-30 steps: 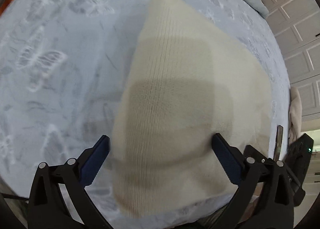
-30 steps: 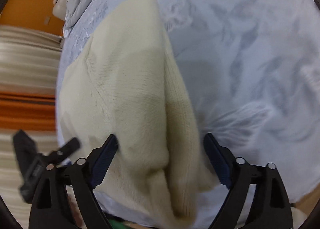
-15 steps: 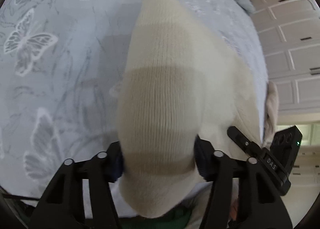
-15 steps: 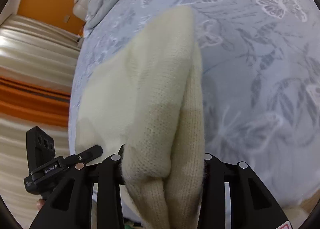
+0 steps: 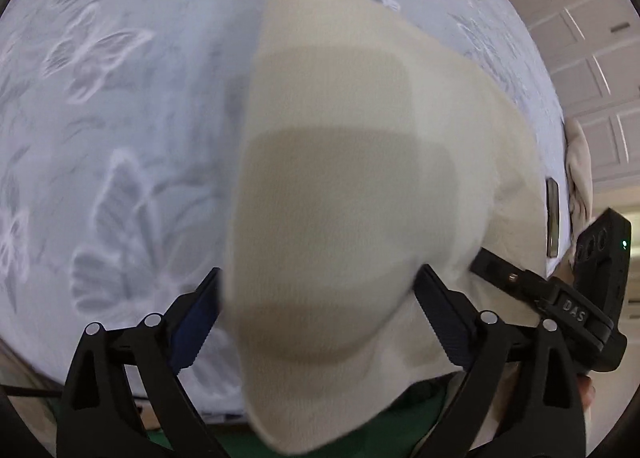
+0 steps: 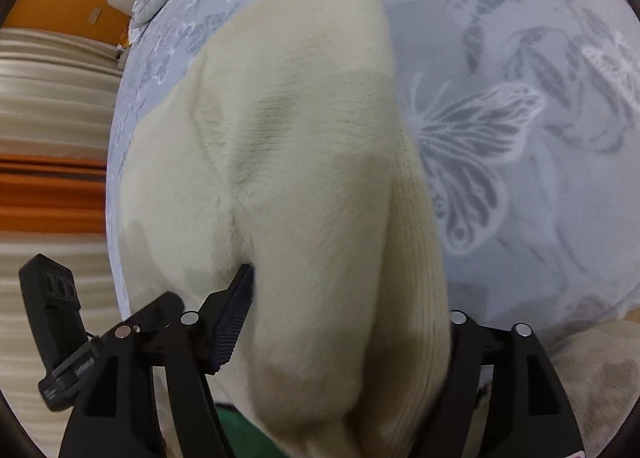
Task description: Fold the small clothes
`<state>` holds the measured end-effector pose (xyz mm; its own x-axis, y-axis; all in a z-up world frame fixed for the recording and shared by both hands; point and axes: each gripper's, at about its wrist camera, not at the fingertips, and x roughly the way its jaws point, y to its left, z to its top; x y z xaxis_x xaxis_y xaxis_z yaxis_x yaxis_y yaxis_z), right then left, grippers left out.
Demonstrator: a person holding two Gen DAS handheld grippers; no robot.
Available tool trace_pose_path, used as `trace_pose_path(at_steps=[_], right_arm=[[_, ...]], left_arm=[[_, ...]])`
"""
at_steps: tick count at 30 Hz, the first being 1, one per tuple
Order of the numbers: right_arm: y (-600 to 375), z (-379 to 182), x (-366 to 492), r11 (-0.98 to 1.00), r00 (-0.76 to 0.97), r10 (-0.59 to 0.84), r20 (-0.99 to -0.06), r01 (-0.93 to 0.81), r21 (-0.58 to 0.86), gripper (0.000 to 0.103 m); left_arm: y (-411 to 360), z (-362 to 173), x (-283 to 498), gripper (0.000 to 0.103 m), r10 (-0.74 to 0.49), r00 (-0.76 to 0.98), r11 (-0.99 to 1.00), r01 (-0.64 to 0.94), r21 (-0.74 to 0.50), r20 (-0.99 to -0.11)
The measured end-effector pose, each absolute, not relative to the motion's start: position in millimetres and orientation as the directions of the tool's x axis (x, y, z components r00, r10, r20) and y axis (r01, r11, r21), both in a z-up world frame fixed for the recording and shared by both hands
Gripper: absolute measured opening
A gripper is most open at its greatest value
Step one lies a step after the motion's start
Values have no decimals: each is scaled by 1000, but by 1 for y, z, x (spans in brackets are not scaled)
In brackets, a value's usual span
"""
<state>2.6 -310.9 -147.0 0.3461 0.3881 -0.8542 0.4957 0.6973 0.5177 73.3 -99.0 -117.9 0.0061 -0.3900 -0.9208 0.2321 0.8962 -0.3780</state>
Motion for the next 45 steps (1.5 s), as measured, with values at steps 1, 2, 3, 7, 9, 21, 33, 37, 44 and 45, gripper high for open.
trace_pose_path(at_steps=[1,2,3,7,9,21,33,37,44,45], right_arm=[[-311,-147,3,698,354,385,-852,493,520,50],[-311,-141,1,711,369,365,-855,483,511,44],[-311,-133,-4,723,381,349,-856,471,505,40],[-301,-101,-15,761,439,300,-847,426,490,37],[-295,-80,-18,772,468,277,-839,411,485,36],[-275,52,-61,839,648,203,-734,271,471,36],[-246,170,-98,911,822,152,-548,99,401,36],[-224,205,-101,929,869,156,-469,32,369,36],[-181,239,-94,943,906,193,-377,-66,325,36],[-174,243,-92,944,908,200,-367,-79,320,36]], left_arm=[[-102,-119,76,90,-376,-4,901,230,-367,-927],[-103,-118,78,84,-369,-7,904,229,-361,-929],[-108,-112,79,79,-359,-1,906,241,-349,-933],[-106,-77,69,56,-366,50,887,319,-333,-929],[-103,-55,63,54,-376,89,883,336,-327,-922],[-72,80,24,52,-514,249,810,455,-369,-821],[-36,205,-18,52,-629,462,754,558,-346,-625],[-12,236,-25,52,-638,529,755,572,-321,-559],[36,269,-29,52,-631,616,771,567,-290,-471],[44,272,-28,52,-628,631,774,564,-286,-455]])
